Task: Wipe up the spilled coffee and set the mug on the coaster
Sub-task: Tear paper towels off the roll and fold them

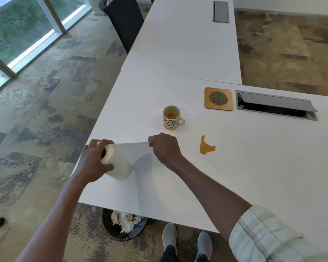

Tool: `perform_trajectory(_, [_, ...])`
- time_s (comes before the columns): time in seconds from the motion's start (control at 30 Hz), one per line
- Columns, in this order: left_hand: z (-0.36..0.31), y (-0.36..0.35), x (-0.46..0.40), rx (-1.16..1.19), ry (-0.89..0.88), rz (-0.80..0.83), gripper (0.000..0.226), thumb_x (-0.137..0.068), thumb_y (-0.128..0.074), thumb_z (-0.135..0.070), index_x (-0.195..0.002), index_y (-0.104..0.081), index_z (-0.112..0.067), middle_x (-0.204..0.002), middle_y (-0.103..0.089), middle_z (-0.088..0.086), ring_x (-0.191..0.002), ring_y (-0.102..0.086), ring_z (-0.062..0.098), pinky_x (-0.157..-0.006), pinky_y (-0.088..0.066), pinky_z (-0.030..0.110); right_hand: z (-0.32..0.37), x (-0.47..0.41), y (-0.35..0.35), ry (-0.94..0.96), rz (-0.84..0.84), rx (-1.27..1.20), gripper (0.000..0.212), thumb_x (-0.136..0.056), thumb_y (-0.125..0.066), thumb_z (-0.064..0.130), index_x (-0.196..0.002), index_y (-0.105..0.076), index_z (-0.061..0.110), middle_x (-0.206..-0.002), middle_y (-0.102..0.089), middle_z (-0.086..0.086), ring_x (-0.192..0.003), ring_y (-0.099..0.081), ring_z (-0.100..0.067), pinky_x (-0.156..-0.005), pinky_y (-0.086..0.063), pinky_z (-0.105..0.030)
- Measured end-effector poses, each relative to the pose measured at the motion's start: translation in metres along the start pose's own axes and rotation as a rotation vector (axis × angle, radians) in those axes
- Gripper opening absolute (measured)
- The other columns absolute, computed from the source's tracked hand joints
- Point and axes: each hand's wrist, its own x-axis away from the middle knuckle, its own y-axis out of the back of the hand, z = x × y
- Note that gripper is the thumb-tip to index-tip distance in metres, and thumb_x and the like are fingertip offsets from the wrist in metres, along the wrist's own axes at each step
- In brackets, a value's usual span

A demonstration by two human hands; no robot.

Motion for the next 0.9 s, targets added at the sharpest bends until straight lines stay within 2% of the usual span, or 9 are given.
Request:
perform_trajectory(0.27, [0.01, 0.009, -0.018, 0.089, 0.063, 0.04, 0.076, -0.061, -0.091, -0.016, -0.125, -0.055, -0.035, -0.126, -0.049, 0.004, -0.115, -0.048, 0.034, -0.097, -0.046, 0.054, 0.005, 0.004, -0.004, 0.022, 0.026, -0.059, 0.017, -0.078, -0.048, 0.004, -0.073, -0.063, 0.012, -0.071, -0.061, -0.01, -0.062, -0.048, -0.033, -0.055, -0.03, -0.031])
perform_trajectory(0.33, [0.015, 0.012, -0.022, 0.131, 0.077, 0.021, 0.073, -0.06, -0.092, -0.014, -0.119, -0.055, -0.036, -0.121, -0.048, 0.005, -0.11, -0.051, 0.035, -0.092, -0.049, 0.053, 0.002, 0.003, -0.006, 0.001, 0.028, -0.056, 0.016, -0.078, -0.049, 0.004, -0.07, -0.059, 0.013, -0.067, -0.056, -0.009, -0.063, -0.05, -0.034, -0.054, -0.03, -0.031])
perform_trajectory(0.43, [0.028, 0.019, -0.026, 0.223, 0.128, 0.01, 0.07, -0.064, -0.09, -0.007, -0.117, -0.053, -0.033, -0.123, -0.047, 0.01, -0.106, -0.053, 0.034, -0.084, -0.048, 0.046, -0.014, 0.005, -0.007, -0.053, 0.025, -0.072, 0.019, -0.08, -0.048, 0.005, -0.066, -0.052, 0.017, -0.073, -0.062, -0.01, -0.067, -0.056, -0.036, -0.055, -0.033, -0.03])
perform_trajectory(0.5, [0.036, 0.021, -0.029, 0.242, 0.14, 0.022, 0.071, -0.065, -0.09, -0.007, -0.117, -0.051, -0.035, -0.123, -0.047, 0.01, -0.108, -0.053, 0.035, -0.084, -0.048, 0.046, -0.025, 0.008, -0.007, -0.085, 0.032, -0.108, 0.02, -0.083, -0.048, 0.007, -0.066, -0.05, 0.017, -0.074, -0.061, -0.009, -0.066, -0.054, -0.036, -0.057, -0.036, -0.032])
perform_trajectory(0.57, [0.037, 0.021, -0.031, 0.24, 0.139, 0.02, 0.071, -0.065, -0.09, -0.007, -0.117, -0.05, -0.036, -0.122, -0.046, 0.009, -0.108, -0.053, 0.035, -0.084, -0.048, 0.046, -0.032, 0.009, -0.005, -0.111, 0.035, -0.129, 0.02, -0.083, -0.049, 0.008, -0.065, -0.051, 0.016, -0.07, -0.056, -0.008, -0.062, -0.049, -0.034, -0.057, -0.035, -0.032])
perform_trajectory(0.7, [0.031, 0.019, -0.035, 0.245, 0.15, 0.02, 0.071, -0.066, -0.09, -0.008, -0.118, -0.05, -0.035, -0.123, -0.047, 0.01, -0.106, -0.053, 0.034, -0.081, -0.048, 0.046, -0.039, 0.012, -0.006, -0.141, 0.049, -0.122, 0.018, -0.084, -0.049, 0.009, -0.068, -0.055, 0.015, -0.071, -0.059, -0.009, -0.062, -0.047, -0.032, -0.055, -0.033, -0.03])
perform_trajectory(0.9, [0.024, 0.019, -0.038, 0.232, 0.181, 0.012, 0.072, -0.065, -0.089, -0.008, -0.123, -0.052, -0.028, -0.125, -0.047, 0.013, -0.109, -0.051, 0.035, -0.083, -0.048, 0.047, -0.056, 0.022, -0.003, -0.188, 0.014, -0.074, 0.022, -0.083, -0.048, 0.006, -0.064, -0.047, 0.016, -0.063, -0.05, -0.005, -0.059, -0.046, -0.033, -0.049, -0.025, -0.029])
